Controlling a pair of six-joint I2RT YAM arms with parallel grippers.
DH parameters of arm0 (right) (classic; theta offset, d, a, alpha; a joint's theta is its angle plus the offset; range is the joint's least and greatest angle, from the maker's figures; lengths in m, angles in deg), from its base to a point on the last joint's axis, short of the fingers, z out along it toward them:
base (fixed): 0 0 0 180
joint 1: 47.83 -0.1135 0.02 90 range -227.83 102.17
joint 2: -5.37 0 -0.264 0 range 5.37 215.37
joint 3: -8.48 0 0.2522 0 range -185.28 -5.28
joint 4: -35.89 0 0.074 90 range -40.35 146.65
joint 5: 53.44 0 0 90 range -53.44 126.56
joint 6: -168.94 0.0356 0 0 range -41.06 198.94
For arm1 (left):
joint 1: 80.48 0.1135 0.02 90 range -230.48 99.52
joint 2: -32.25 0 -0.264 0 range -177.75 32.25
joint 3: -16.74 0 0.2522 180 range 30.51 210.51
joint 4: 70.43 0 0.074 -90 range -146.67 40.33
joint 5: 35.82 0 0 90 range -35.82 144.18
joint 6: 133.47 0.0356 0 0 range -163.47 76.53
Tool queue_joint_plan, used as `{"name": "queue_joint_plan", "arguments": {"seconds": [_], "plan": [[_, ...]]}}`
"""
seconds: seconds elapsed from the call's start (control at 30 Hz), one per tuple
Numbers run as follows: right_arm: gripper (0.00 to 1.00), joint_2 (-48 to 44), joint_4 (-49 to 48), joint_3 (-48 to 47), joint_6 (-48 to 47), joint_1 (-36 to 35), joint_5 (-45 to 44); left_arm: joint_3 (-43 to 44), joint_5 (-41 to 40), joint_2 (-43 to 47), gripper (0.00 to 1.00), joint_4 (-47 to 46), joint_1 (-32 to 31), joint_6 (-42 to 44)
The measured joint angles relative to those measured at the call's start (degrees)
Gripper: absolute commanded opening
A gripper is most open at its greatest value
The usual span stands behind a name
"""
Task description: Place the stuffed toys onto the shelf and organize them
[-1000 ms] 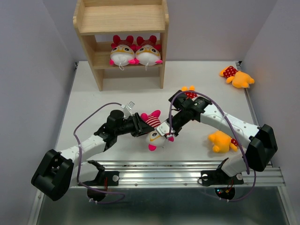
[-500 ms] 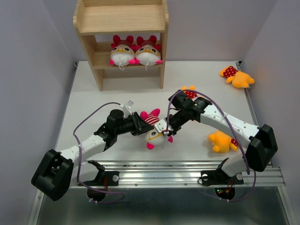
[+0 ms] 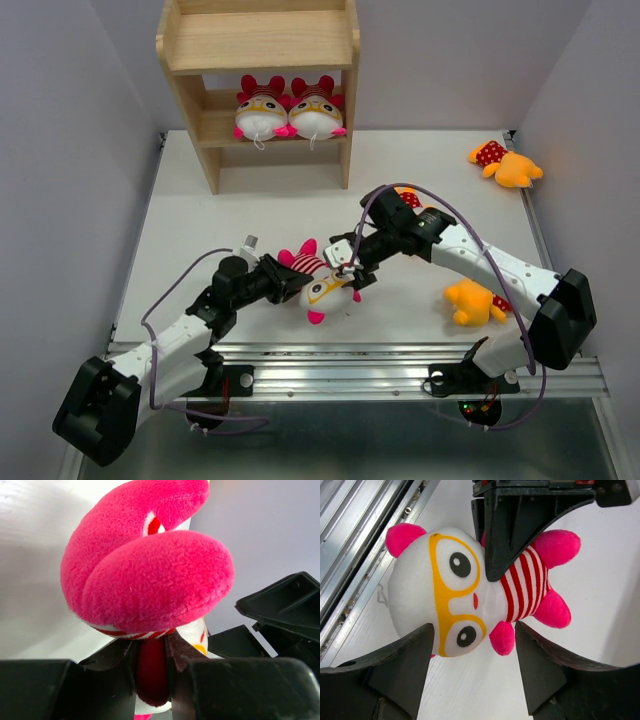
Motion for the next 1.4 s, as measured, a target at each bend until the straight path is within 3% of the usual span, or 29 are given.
{"name": "queue_joint_plan", "arguments": {"seconds": [0.53,0.83,0.93,0.97,1.03,1.07,1.17,1.27,1.37,1.4], "plan": [[0.74,-0.8,-3.3,3.3,2.2,-2.3,0.2,-9.7,-7.0,14.9,0.0,4.4,0.6,-25.0],[0.74,-1.0,-5.8,3.7,2.3,-3.6,-1.4,-10.2,-8.0,19.7,0.0,7.8,0.7,-35.3],[0.66,-1.0,-7.4,3.7,2.6,-4.2,-2.7,-10.2,-8.2,20.0,0.0,7.8,0.8,-36.7],[0.52,-1.0,-8.0,3.7,2.7,-4.5,-3.3,-10.2,-8.2,20.0,0.0,7.8,0.8,-37.0],[0.36,-0.9,-8.9,3.7,3.0,-4.9,-3.9,-10.2,-8.3,20.0,0.0,7.8,0.9,-37.6],[0.21,-0.7,-9.6,3.7,3.6,-5.2,-4.2,-10.2,-8.3,20.0,0.0,7.8,0.9,-37.8],[0.01,0.1,-10.4,3.7,4.9,-5.5,-4.8,-10.2,-8.5,19.6,0.0,7.7,0.9,-37.9],[0.01,0.9,-10.7,3.7,5.6,-5.5,-5.1,-10.2,-9.1,19.7,0.0,8.2,0.9,-37.6],[0.01,1.1,-11.0,3.6,6.9,-5.5,-5.3,-10.2,-10.0,21.1,0.42,9.3,0.9,-36.4],[0.01,1.1,-11.0,3.4,7.5,-5.5,-5.5,-10.3,-10.7,22.2,0.73,9.7,0.9,-35.2]]}}
